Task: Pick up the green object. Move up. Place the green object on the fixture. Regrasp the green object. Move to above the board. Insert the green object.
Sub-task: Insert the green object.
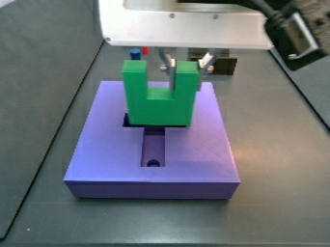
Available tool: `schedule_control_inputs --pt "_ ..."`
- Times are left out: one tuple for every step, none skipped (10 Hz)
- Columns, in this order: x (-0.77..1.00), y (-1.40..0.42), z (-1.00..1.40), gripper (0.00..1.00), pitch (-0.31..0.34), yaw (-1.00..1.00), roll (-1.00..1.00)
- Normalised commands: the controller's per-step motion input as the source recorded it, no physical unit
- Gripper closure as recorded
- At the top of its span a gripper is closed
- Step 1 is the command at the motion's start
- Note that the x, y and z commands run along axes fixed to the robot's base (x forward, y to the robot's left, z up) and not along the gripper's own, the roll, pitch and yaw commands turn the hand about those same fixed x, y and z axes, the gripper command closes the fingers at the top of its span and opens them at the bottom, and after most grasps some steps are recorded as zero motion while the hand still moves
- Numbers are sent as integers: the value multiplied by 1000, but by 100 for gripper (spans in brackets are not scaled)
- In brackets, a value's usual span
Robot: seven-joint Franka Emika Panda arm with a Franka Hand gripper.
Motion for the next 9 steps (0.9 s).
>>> schedule_control_inputs --pt "-231 0 -11 100 -156 0 0" --pt "-174 0 -20 100 -143 0 0" --pt "-17 -23 -43 100 -134 0 -1" --pt "0 -46 -83 100 -84 0 0" --pt "0 -111 -51 100 -66 0 0" --pt "0 -120 -43 100 -46 0 0" --pt "0 -114 -43 100 -44 0 3" --pt "-3 -34 -117 100 -56 0 0" --pt "-74 0 -197 100 -83 0 0"
